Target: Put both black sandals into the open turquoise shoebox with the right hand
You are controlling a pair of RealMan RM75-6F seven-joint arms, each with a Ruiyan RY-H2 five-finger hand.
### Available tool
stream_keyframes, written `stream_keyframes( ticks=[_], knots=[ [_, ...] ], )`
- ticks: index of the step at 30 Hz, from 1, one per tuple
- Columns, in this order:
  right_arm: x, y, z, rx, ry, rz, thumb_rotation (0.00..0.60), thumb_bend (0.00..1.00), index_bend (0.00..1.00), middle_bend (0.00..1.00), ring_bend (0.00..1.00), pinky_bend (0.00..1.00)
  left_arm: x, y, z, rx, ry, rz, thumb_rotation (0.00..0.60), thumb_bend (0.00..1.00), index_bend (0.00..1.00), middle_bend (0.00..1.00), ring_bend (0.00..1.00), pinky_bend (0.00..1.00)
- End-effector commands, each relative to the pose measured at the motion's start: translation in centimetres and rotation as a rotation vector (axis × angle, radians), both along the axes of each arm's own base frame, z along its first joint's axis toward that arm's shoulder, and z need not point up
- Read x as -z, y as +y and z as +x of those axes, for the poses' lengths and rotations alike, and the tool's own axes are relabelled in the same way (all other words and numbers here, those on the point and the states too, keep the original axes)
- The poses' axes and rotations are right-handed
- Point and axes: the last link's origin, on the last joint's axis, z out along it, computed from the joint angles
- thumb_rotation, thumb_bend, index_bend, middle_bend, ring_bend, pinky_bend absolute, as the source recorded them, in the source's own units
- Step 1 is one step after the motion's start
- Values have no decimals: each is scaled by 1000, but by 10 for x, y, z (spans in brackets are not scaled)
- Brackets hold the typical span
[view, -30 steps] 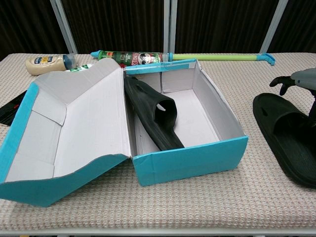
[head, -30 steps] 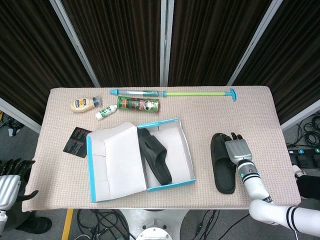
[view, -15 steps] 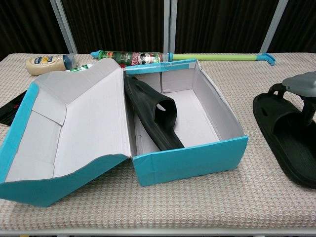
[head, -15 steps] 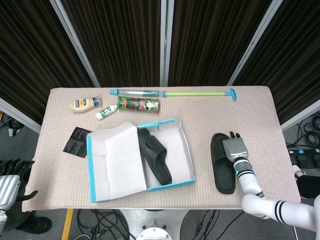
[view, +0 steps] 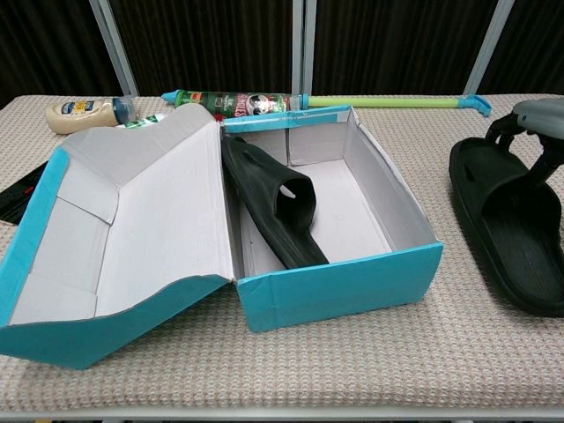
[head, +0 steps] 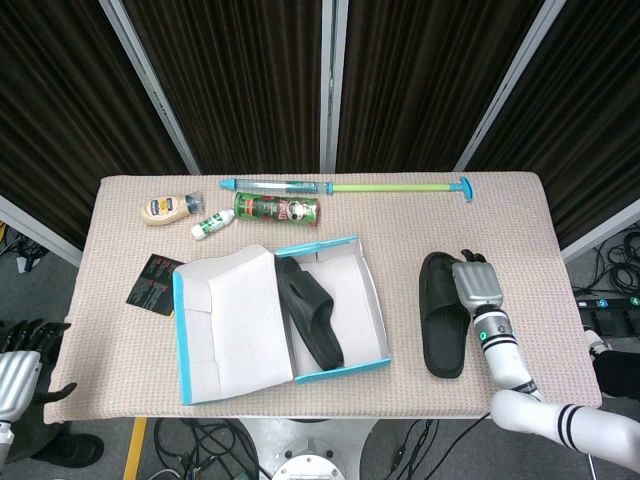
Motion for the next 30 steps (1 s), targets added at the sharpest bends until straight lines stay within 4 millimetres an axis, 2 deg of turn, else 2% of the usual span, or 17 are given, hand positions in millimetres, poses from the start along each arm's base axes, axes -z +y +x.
stream_keyframes(
  ticks=[1,6,10,15,22,26,30],
  knots=[
    [-55,-5,-6,-52,-316,-119,600,168,437,398,113,207,-1,0,3,6,-3,-1,600,26,185,173,91,68],
    [-85,-3,3,-100,-596,-146,600,193,444,410,134,260,-3,0,7,17,-10,-9,600,26,185,173,91,68],
    [-87,-6,23,-151,-766,-83,600,212,448,418,144,282,-4,-1,10,23,-15,-9,600,26,185,173,91,68],
    [-63,-16,57,-190,-953,11,600,283,459,435,166,319,-5,-3,10,17,-20,-8,600,26,185,173,91,68],
    [-12,-34,95,-180,-1073,114,600,358,464,449,176,387,-7,-6,6,7,-36,-3,600,26,185,173,91,68],
    [10,-39,105,-170,-1121,123,600,401,464,454,201,436,-6,-7,4,-1,-43,-7,600,26,185,173,91,68],
    [26,-40,108,-153,-1128,141,600,403,464,455,207,448,-5,-7,3,-2,-46,-10,600,26,185,173,91,68]
  ],
)
